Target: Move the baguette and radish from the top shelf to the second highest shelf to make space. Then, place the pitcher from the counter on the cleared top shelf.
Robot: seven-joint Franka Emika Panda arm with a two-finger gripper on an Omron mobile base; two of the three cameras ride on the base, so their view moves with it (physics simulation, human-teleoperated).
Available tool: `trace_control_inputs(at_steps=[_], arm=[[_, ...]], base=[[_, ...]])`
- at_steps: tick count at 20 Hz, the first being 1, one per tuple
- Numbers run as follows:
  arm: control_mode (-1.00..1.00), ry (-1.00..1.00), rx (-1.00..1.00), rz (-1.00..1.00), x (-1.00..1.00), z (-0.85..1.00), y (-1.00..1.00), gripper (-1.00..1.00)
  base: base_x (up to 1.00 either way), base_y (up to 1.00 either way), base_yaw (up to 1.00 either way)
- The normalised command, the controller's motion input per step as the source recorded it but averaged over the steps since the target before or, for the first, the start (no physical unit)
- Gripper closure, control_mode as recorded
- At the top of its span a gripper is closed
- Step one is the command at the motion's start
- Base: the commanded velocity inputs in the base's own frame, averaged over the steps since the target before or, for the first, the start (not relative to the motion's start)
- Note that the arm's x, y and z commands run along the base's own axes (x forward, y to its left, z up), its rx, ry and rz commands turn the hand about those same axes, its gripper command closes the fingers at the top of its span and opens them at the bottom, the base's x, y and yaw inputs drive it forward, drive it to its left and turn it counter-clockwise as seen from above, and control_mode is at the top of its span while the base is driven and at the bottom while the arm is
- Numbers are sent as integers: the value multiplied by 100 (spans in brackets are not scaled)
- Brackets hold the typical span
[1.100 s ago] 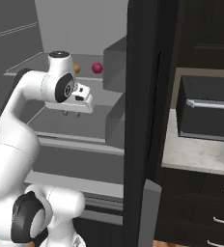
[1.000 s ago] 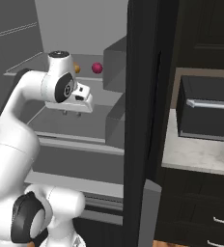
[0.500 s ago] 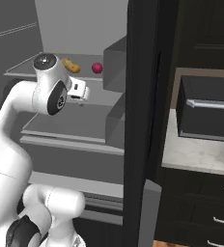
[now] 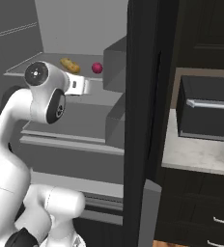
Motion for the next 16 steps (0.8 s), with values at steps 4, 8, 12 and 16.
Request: trace_control_inputs(at_steps=[4,8,12,16], arm=[[-100,-7,0,-1,23,52,-4,-100],[-100,0,0,0,37,29,-8,-100],[-100,7,0,0,47,10,-3,-100],[-100,13,0,0,40,1,-5,-100]], base=[[0,0,0],[0,0,0],[0,0,0],[0,0,0]])
